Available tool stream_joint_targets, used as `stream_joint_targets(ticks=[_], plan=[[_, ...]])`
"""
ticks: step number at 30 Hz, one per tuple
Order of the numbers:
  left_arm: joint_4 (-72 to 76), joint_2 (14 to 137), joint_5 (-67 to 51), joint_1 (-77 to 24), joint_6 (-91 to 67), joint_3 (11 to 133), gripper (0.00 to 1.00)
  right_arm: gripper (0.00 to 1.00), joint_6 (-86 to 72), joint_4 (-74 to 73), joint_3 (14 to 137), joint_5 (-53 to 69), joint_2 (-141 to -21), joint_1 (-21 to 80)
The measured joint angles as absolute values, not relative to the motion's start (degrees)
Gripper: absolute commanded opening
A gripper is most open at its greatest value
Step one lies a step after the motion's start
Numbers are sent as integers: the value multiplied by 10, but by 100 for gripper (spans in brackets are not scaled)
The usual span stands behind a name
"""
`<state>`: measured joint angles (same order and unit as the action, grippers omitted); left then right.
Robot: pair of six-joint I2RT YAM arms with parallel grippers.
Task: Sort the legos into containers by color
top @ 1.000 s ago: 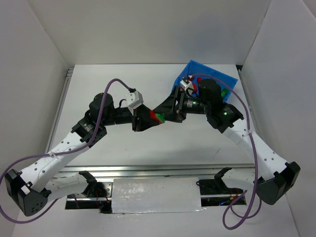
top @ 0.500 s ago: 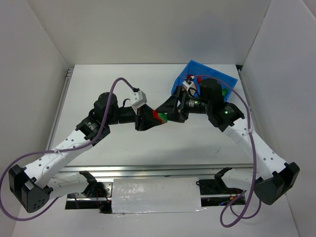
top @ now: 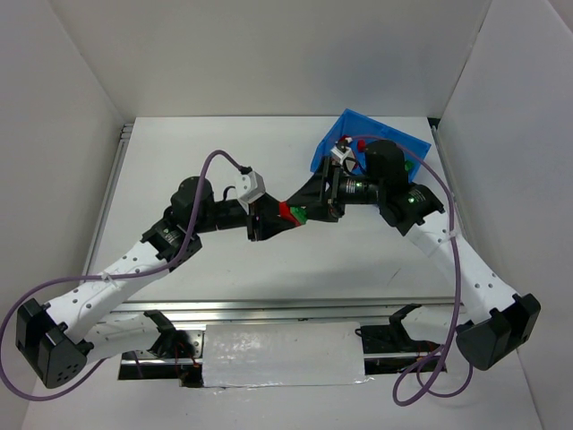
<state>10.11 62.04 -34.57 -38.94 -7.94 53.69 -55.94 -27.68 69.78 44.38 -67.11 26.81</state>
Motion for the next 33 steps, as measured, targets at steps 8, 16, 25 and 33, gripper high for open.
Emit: stream_joint_targets(ticks=[8, 16, 25, 33], plan=[[66, 615, -305, -374, -80, 527, 0, 4, -523, -300, 701, 440, -670, 208], [50, 615, -286, -374, -80, 522, 0, 4, -472, -334, 701, 411, -674, 112], [6, 614, -263, -374, -113, 522, 0, 29, -421, -369, 776, 194, -871, -97], [-23, 626, -225, -373, -139, 559, 0, 100, -407, -416, 984, 111, -1066, -131]])
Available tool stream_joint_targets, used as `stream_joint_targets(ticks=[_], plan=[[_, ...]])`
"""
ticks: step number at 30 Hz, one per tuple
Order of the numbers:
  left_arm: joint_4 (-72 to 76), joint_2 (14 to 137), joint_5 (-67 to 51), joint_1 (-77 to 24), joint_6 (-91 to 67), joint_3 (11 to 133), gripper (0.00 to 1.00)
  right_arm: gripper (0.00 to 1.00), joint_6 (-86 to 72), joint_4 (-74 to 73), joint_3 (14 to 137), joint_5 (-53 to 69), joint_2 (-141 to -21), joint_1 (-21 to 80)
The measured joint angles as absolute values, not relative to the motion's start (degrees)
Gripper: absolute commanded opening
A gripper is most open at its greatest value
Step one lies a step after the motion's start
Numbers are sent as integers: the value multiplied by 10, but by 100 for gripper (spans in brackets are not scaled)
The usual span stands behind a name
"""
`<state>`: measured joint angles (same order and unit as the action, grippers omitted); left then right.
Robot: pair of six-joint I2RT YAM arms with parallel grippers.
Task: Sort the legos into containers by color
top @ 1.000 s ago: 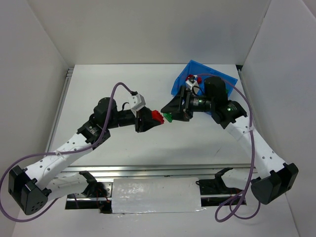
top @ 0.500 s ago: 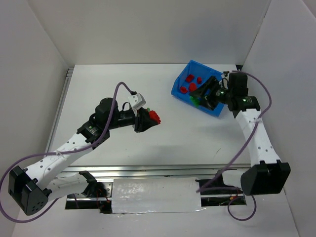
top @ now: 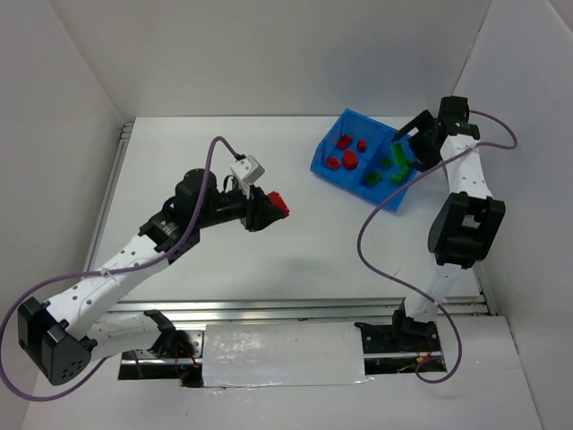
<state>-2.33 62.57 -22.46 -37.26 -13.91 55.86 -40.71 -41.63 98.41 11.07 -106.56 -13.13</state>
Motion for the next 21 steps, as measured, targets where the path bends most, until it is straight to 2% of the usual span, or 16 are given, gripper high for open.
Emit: stream_joint_targets(ticks=[6, 11, 14, 18, 21], plan=[[-32, 701, -213, -363, -144, 641, 0, 100, -392, -453, 1070, 106, -1100, -132], [-35, 842, -217, -342, -165, 762, 0, 100, -386, -479, 1093, 114, -1086, -132], [-42, 975, -230, -335, -168, 889, 0, 100, -391, -453, 986, 146, -995, -130], [-48, 1165, -234, -333, -165, 1083, 0, 100, -411, -431, 819, 203, -788, -123], [-76, 1302, -226, -334, -161, 1231, 11, 100, -417, -429, 785, 239, -670, -114]])
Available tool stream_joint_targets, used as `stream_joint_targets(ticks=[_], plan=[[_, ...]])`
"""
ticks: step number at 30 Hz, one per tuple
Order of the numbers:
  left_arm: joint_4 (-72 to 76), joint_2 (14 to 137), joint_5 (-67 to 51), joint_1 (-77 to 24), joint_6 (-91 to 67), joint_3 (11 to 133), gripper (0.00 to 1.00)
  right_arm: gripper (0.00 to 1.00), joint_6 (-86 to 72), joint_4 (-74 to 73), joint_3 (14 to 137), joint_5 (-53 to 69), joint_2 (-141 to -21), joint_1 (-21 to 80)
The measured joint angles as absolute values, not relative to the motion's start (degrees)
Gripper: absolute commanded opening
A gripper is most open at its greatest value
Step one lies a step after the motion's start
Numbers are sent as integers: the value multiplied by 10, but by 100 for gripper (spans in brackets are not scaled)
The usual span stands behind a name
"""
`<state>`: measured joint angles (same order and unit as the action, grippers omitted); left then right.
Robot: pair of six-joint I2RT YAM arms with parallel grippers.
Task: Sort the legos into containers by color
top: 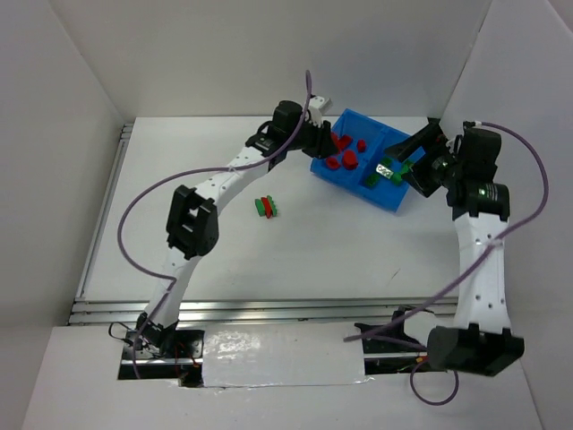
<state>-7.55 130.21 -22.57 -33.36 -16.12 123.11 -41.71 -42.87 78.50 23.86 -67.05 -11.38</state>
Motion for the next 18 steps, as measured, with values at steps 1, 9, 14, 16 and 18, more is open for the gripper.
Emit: stream_joint_targets(ticks=[1, 9, 14, 16, 18], plan=[[-79, 1332, -222, -334, -161, 1263, 14, 99, -417, -429, 783, 249, -647, -111], [-49, 1435, -182, -341, -170, 1341, 42, 99, -414, -455, 771, 281, -587, -98], [-6, 1458, -146, -354, -174, 1363, 100, 100, -415, -467, 747, 297, -582, -93], [6, 1464, -134, -358, -186, 1368, 100, 100, -415, -472, 745, 300, -582, -90], [15, 1468, -120, -362, -189, 1369, 100, 100, -414, -472, 745, 302, -582, -89]])
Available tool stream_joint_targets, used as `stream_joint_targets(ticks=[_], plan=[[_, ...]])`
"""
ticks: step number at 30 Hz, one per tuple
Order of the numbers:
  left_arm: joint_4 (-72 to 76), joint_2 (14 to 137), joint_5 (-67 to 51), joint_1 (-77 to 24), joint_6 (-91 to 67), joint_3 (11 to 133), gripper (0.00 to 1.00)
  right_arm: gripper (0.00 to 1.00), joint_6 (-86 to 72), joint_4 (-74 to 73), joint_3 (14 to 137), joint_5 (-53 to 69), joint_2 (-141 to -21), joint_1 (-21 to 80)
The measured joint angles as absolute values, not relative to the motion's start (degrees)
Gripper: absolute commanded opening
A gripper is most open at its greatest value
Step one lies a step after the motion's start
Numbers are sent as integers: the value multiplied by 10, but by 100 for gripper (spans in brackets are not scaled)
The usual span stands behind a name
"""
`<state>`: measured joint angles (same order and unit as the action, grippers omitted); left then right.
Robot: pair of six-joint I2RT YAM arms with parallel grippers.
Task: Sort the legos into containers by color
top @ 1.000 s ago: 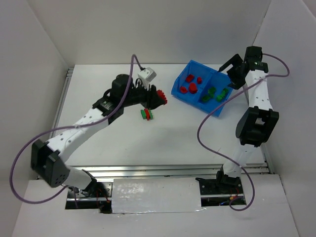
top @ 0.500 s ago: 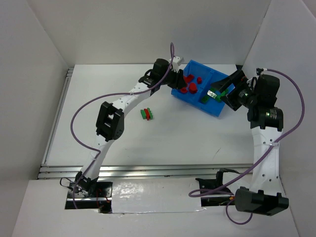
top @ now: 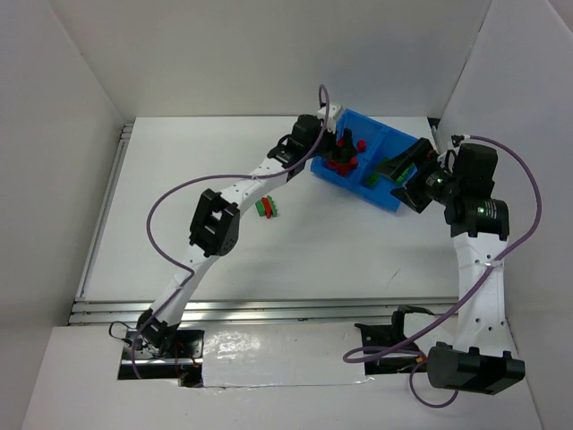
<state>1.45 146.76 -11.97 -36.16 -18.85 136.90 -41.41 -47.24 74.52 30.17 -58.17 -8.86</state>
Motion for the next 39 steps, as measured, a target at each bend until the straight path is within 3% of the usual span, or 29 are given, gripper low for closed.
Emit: stream_joint_targets(ticks=[7, 10, 16, 23, 31, 35, 39], plan=[[24, 1463, -65, -359, -201, 1378, 100, 99, -406, -471, 745, 299, -585, -74], [2, 1410, -16, -349, -211, 1327, 99, 100, -387, -473, 750, 259, -603, -10], [-118, 1117, 126, -284, -278, 1066, 99, 100, -355, -435, 754, 144, -703, 200], [-291, 819, 240, -108, -369, 907, 100, 100, -302, -390, 808, 26, -913, 363], [-410, 698, 193, -92, -364, 717, 100, 100, -250, -391, 1001, -56, -1178, 399], [-445, 683, 154, -85, -347, 683, 99, 100, -224, -393, 1101, -67, -1274, 399], [-457, 670, 133, -84, -333, 679, 100, 98, -213, -398, 1126, -70, -1317, 400]])
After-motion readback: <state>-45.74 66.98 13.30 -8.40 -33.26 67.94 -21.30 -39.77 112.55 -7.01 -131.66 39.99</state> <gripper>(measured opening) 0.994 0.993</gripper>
